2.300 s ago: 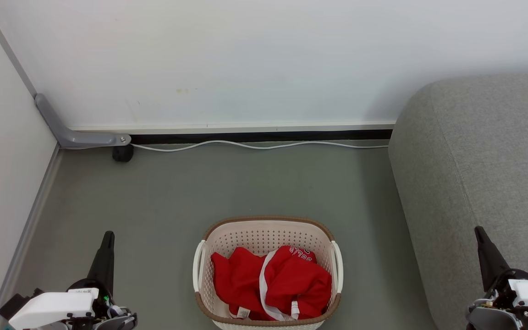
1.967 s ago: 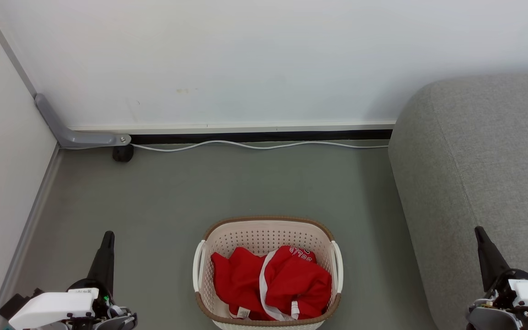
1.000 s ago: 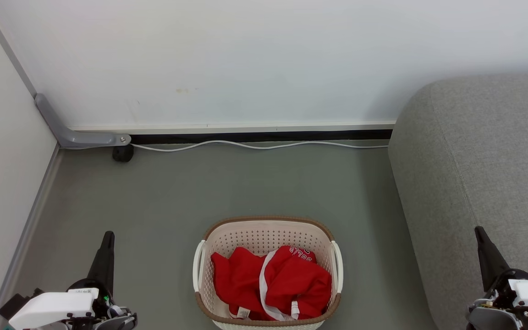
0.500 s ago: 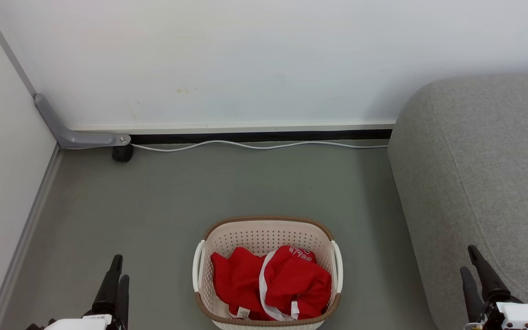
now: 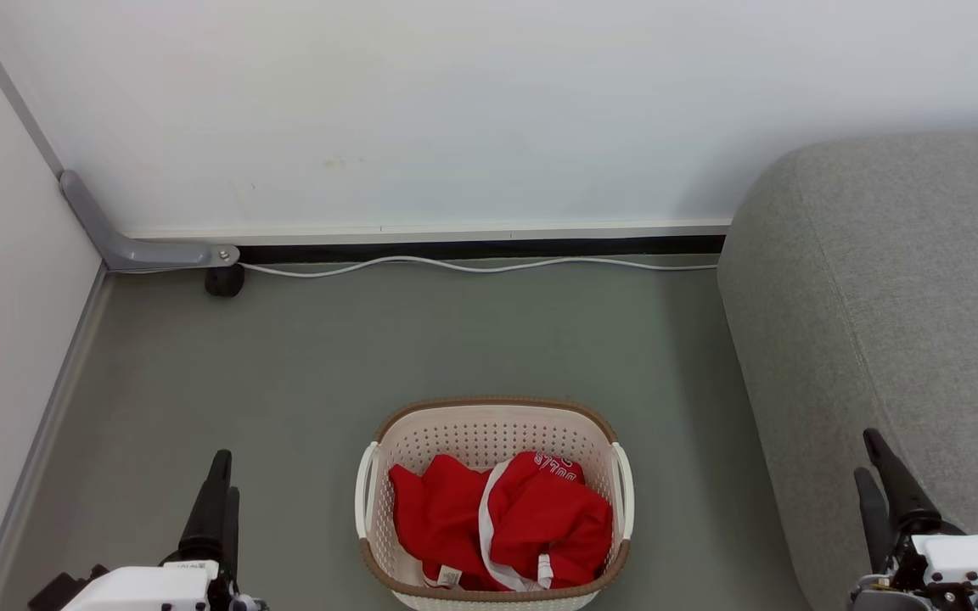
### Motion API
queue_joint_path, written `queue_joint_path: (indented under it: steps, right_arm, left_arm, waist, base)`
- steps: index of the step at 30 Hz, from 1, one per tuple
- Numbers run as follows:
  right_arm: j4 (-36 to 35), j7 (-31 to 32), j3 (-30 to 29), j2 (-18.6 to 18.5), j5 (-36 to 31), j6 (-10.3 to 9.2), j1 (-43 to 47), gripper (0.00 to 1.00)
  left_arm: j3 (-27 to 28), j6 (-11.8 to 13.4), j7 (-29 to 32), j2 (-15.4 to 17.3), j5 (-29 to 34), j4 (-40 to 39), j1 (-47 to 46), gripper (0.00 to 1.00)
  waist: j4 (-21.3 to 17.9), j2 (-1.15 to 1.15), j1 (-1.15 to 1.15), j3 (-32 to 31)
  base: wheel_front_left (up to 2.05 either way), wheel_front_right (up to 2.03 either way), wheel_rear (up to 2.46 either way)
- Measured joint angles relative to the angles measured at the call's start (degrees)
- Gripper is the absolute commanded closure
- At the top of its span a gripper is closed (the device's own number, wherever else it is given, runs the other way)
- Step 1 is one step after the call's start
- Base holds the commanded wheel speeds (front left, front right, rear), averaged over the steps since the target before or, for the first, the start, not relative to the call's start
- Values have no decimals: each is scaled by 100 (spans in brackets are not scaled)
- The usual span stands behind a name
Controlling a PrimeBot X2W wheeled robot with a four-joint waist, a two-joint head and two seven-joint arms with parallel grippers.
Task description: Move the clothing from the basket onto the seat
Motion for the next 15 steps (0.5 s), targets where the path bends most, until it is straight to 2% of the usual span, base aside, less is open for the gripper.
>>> queue_joint_path:
  steps: [10,15]
  right_arm:
    - [48,-301,521,-339,-375,0,-240,0]
    - [76,-369,597,-431,-677,0,-341,0]
  left_arm:
    - [-67,-1,-172,9,681,24,-123,0]
    - [-94,0,-255,14,1085,23,-173,0]
  waist:
    - [-15,0,0,-1]
    - [-25,0,0,3]
  base:
    - [0,0,0]
    - [0,0,0]
